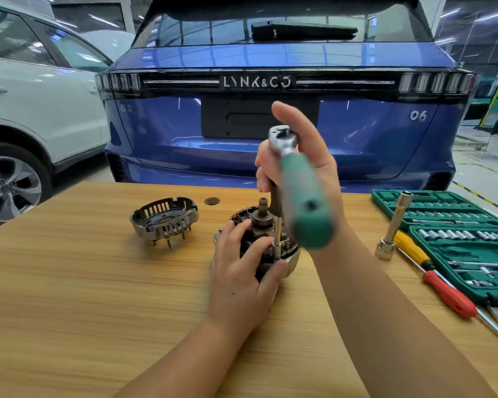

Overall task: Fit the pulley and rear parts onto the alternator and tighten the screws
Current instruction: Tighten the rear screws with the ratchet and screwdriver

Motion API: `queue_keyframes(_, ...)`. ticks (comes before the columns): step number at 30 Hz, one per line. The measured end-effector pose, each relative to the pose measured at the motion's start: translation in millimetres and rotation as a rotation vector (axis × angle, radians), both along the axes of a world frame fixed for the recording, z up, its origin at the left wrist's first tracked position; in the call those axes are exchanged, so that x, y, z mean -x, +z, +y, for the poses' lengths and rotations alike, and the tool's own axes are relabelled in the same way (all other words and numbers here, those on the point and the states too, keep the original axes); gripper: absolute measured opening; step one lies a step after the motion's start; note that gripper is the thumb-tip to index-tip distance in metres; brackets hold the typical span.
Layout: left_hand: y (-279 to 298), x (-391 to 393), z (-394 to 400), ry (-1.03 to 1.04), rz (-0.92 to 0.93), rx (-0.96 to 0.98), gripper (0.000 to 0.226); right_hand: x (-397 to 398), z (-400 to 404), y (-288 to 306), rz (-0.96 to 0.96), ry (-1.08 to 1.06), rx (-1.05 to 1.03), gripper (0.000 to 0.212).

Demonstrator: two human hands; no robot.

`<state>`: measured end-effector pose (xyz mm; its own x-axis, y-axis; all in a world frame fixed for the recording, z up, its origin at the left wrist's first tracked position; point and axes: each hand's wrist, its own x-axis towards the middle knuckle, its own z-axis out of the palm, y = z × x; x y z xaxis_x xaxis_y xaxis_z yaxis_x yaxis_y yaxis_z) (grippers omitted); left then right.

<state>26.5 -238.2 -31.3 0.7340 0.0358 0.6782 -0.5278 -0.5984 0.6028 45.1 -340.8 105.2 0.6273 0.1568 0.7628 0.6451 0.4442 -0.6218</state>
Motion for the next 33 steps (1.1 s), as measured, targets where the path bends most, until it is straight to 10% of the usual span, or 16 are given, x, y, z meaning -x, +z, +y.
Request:
queue_keyframes(4, -1, -1, 5, -0.024, -0.004, -0.034, 0.032, 3, -3, 0, 0.059, 0.244, 0.022, 0.040)
queue_keyframes(8, 1, -1, 3, 0.028, 0.041, -0.040, 0.051, 5, -7, 5, 0.152, 0.060, -0.026, 0.054)
queue_keyframes(14, 0, -2, 4, 0.041, 0.075, -0.068, 0.056, 0, -12, 9, 0.288, -0.225, -0.023, 0.010)
queue_keyframes(23, 1, -2, 5, 0.015, 0.065, -0.068, 0.054, -2, -12, 0, 0.246, 0.213, -0.056, 0.032)
queue_keyframes(30, -2, -3, 3, 0.027, 0.046, -0.054, 0.048, -5, -7, 0, 0.004, -0.130, -0.062, 0.041)
queue_keyframes(33, -2, -3, 3, 0.029, 0.036, -0.049, 0.047, -3, -9, 0, 0.064, 0.035, -0.103, 0.043)
